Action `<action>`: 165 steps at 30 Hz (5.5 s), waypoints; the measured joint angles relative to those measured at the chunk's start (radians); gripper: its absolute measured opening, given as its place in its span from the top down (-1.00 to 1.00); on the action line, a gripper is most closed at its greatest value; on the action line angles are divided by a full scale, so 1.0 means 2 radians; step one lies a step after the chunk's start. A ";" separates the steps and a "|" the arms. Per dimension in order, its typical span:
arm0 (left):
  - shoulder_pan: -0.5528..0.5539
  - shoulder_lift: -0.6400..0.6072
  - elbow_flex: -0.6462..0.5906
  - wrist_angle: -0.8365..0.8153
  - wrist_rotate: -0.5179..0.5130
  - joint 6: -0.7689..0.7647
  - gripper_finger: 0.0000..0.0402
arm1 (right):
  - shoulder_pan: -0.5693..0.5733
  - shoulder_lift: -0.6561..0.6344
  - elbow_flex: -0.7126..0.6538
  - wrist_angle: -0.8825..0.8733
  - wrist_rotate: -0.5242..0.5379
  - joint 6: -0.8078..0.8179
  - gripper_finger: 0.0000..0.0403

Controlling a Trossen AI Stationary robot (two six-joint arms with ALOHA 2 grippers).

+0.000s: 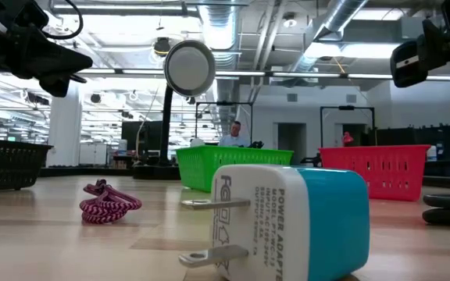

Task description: Pick and place items into bin

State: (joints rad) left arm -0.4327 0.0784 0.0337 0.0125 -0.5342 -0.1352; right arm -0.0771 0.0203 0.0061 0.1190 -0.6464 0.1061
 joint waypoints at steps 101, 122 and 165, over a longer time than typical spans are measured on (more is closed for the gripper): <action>0.000 0.029 0.169 -0.090 0.077 0.129 0.18 | 0.000 0.000 0.000 0.000 0.000 0.000 0.34; 0.000 0.351 0.322 -0.282 0.193 0.146 0.19 | 0.000 0.000 0.000 0.000 0.000 -0.007 0.34; 0.034 0.806 0.398 -0.044 0.263 0.145 0.23 | 0.125 -0.001 0.000 0.146 0.136 0.043 0.34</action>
State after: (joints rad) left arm -0.3640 1.6895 0.8299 -0.0751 -0.0073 0.1557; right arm 0.1726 0.0193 0.0059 0.4110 -0.3748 0.1913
